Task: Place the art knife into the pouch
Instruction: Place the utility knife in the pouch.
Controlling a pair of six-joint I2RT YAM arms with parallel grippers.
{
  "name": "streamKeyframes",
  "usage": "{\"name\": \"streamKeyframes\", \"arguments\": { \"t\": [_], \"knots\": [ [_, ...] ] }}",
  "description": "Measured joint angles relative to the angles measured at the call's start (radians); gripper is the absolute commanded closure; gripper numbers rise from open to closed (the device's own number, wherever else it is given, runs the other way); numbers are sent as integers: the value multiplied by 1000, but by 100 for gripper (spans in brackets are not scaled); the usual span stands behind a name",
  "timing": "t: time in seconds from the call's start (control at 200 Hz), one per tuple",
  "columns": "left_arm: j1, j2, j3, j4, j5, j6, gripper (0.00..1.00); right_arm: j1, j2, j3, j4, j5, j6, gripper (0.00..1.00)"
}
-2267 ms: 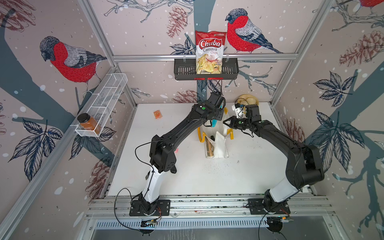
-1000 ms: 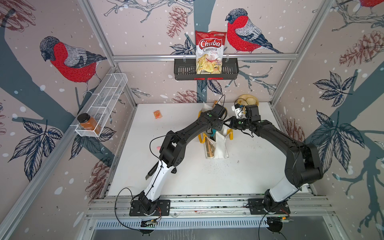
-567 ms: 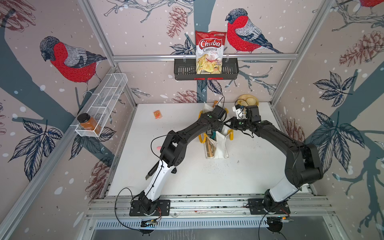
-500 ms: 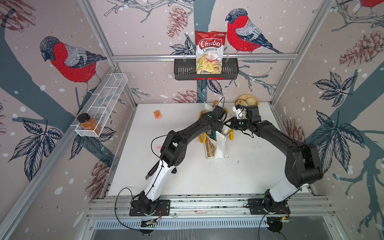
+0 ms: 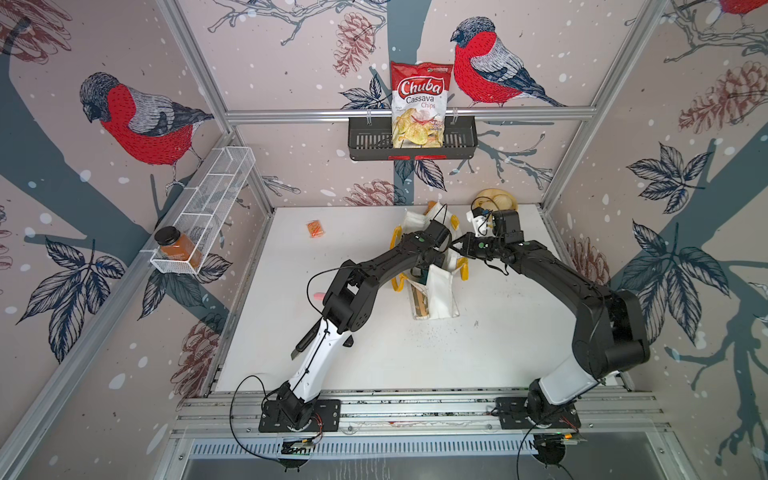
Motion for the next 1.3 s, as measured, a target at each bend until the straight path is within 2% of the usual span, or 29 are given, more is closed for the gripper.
{"name": "streamKeyframes", "arguments": {
  "t": [0.415,0.575,0.776,0.946,1.141,1.301],
  "knots": [
    [0,8,-23,-33,1,23,73,-80,-38,23,-112,21,-38,100],
    [12,8,-1,-96,3,56,70,-85,-44,37,-146,41,-55,100],
    [37,-7,27,-241,-23,121,60,-95,-61,53,-175,72,-73,100],
    [53,-43,-2,-296,-56,153,54,-108,-75,66,-186,85,-84,100],
    [69,-89,-35,-308,-83,177,31,-113,-76,78,-212,95,-103,100],
    [69,-143,-101,-299,-109,197,23,-117,-82,78,-218,99,-106,100]
  ]
}}
